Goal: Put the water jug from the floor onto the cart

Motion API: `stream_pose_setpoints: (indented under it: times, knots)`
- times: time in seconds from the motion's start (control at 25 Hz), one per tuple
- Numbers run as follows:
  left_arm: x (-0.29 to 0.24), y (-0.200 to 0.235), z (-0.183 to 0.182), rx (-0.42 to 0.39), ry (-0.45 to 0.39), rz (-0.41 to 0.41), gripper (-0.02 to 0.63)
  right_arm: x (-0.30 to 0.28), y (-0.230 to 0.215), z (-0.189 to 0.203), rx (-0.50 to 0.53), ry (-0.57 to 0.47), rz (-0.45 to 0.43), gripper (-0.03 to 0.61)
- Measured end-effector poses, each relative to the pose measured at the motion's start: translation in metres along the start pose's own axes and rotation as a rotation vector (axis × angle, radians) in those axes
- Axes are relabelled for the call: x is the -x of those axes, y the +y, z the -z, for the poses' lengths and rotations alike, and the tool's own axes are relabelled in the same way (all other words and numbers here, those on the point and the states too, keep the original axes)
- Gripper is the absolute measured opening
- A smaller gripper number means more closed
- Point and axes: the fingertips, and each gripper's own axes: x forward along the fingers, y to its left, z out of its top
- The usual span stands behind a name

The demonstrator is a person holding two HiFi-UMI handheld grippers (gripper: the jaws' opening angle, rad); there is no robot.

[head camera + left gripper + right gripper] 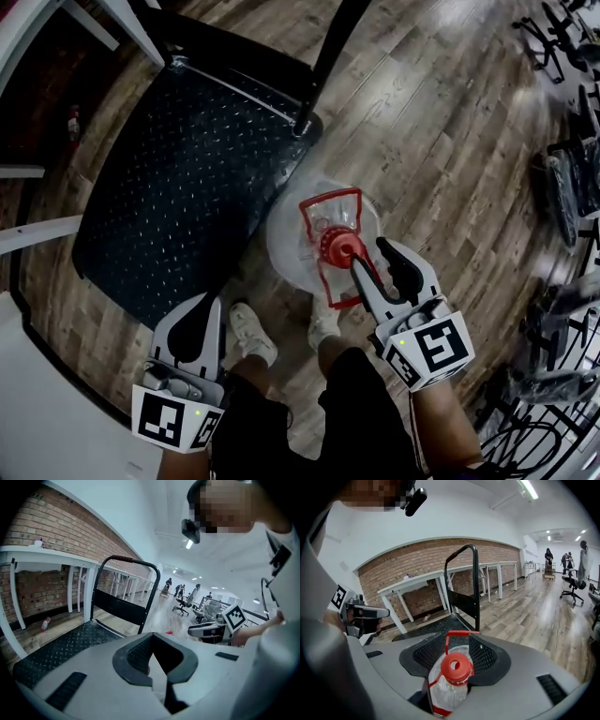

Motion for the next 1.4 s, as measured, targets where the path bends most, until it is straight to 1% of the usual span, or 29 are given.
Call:
stream_pose_setpoints:
  times: [0.04,0.12,0.2,0.28,0.4,0.52,0.68,0.8,0.88,0.96,1.08,1.4]
  knots:
    - [-0.002,0.000,0.003,-0.001,0.002,0.004,-0.006,-0.003,-0.002,0.006,0.004,0.010,0.000,0.181]
    - [-0.004,0.002,0.009,-0.001,0.006,0.002,-0.006,-0.011,-0.005,0.018,0.023,0.037,-0.001,0.238]
    - [-0.004,0.005,0.016,0.000,0.011,-0.005,-0.006,-0.020,-0.006,0.033,0.058,0.077,-0.007,0.279]
    - [-0.002,0.010,0.022,0.007,0.019,-0.013,-0.006,-0.029,-0.004,0.046,0.105,0.122,-0.013,0.314]
    - [0.003,0.017,0.029,0.023,0.030,-0.027,-0.006,-0.041,0.000,0.058,0.161,0.185,-0.023,0.338]
    - [0.007,0.022,0.036,0.039,0.039,-0.040,-0.006,-0.050,0.001,0.070,0.184,0.235,-0.029,0.341]
    - [0.010,0.026,0.042,0.049,0.048,-0.043,-0.006,-0.059,0.003,0.079,0.189,0.273,-0.033,0.341]
    - [0.013,0.029,0.042,0.070,0.031,-0.035,-0.006,-0.061,0.001,0.087,0.185,0.301,-0.021,0.340]
    - [0.015,0.031,0.039,0.095,0.007,-0.021,-0.006,-0.061,0.000,0.088,0.179,0.298,-0.016,0.339]
    - [0.016,0.031,0.040,0.104,0.002,-0.018,-0.006,-0.061,0.000,0.086,0.174,0.285,-0.014,0.336]
    - [0.017,0.032,0.042,0.104,0.005,-0.021,-0.006,-0.061,-0.001,0.084,0.188,0.275,-0.001,0.317]
    - [0.024,0.033,0.044,0.096,0.004,-0.029,-0.006,-0.057,-0.001,0.085,0.205,0.251,0.023,0.311]
